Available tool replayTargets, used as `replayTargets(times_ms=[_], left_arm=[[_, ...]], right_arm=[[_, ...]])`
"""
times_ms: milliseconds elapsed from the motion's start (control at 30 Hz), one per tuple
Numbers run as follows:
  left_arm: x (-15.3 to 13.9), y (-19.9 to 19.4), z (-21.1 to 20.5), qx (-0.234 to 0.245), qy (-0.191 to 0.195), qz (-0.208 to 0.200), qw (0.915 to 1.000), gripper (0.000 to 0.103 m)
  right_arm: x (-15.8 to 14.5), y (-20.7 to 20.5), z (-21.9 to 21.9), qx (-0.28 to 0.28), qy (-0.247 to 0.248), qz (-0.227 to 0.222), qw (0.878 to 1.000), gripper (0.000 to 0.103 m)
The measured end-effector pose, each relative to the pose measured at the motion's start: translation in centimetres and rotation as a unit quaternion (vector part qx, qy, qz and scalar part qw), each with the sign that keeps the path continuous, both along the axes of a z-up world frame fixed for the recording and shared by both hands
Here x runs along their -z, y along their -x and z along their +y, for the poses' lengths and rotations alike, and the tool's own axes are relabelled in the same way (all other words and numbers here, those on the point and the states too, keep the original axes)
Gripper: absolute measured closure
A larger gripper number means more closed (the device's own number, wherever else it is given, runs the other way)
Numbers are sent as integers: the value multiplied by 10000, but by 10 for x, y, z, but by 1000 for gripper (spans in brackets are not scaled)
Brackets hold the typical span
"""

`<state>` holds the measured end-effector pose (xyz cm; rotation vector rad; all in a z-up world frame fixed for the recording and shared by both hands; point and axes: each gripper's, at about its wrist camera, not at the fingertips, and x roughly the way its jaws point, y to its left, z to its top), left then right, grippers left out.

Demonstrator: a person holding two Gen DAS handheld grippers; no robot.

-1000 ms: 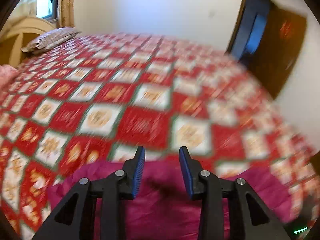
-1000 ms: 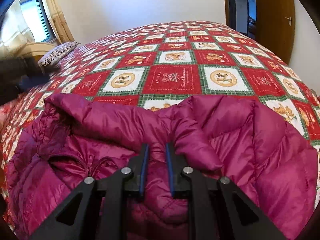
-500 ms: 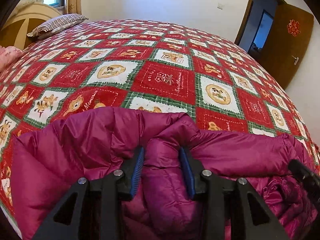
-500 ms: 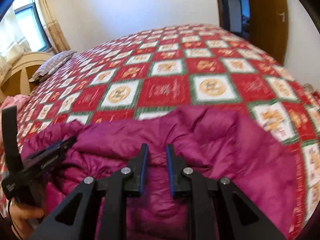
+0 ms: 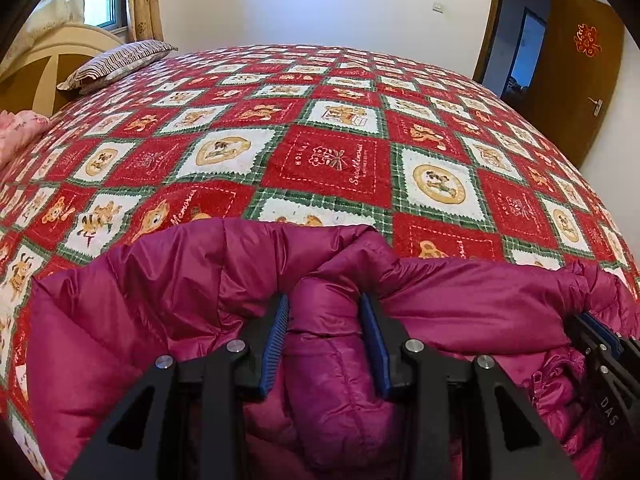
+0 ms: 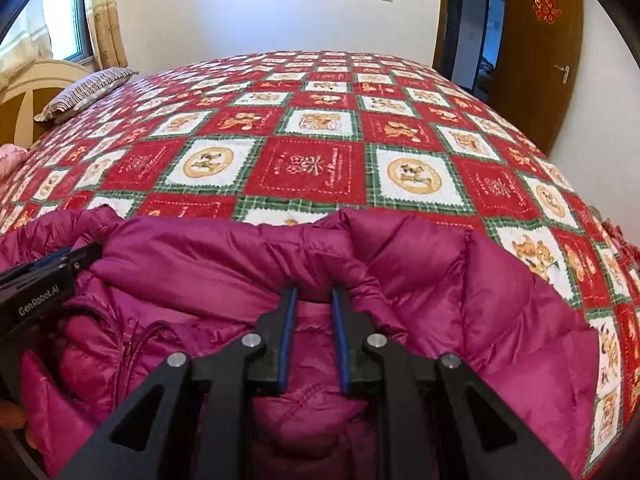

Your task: Fold large clothes

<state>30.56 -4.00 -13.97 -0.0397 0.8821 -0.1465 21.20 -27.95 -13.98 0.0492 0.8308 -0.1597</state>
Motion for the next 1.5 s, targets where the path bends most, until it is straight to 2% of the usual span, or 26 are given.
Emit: replayTargets(times_ms=[100,133,200,233,267,300,367,400,467,533,600,700,800,867,967,1100,1200,1267,1400,1500], left_arm=[[-1,-2,10,32,436,92,9990,61],[-4,-3,19,77,751,196,9970,61],[-13,-5,38,186,1310,546,9897,61],[-21,-2,53,153,1661,711,9834,61],[-28,3,65,122,1906,758,9787,61],[-41,15,84,82,2201,685,9730,61],[-61,42,111,-26,2470,394,9682,57],[-72,63,128,-34,2557,228,9665,54],[-88,98,149,188,2539,2,9671,52],[-104,138,167,552,2264,-185,9723,52],[-115,179,182,859,1943,-299,9767,52],[-121,244,212,1222,1727,-342,9768,50],[-115,295,239,1231,1612,-208,9790,46],[-110,325,258,1119,1578,-91,9811,45],[-109,354,278,1054,1410,81,9844,45],[-136,388,308,956,1024,-332,9896,45],[-159,413,331,914,1247,-750,9851,42],[-167,425,341,943,1439,-907,9809,30],[-170,439,338,1088,1486,-1165,9760,29],[-169,435,324,1275,1612,-1065,9728,29]], right_arm=[[-1,-1,-3,-24,-103,20,9999,83],[-4,-1,-6,-59,-234,62,9997,83],[-16,5,-12,-99,-389,193,9990,82],[-27,16,-15,-33,-463,91,9989,82],[-48,39,-20,37,-571,-265,9980,77],[-59,53,-22,22,-623,-460,9970,63],[-93,103,-27,17,-671,-997,9928,45],[-107,132,-30,19,-710,-1230,9899,43],[-125,178,-32,-65,-805,-1460,9860,43],[-138,221,-33,-121,-778,-1530,9851,43],[-150,277,-32,-242,-620,-1544,9858,43],[-155,333,-26,-368,-233,-1387,9894,43],[-160,399,-16,-522,230,-1103,9923,40],[-165,431,-11,-664,331,-957,9926,40],[-178,470,-5,-871,378,-1009,9904,40],[-195,502,4,-1054,444,-1329,9845,35],[-196,519,8,-1180,339,-1468,9815,35],[-196,530,12,-1343,99,-1543,9788,35],[-217,567,9,-1229,-138,-1890,9742,35],[-243,604,6,-985,1,-2215,9702,35]])
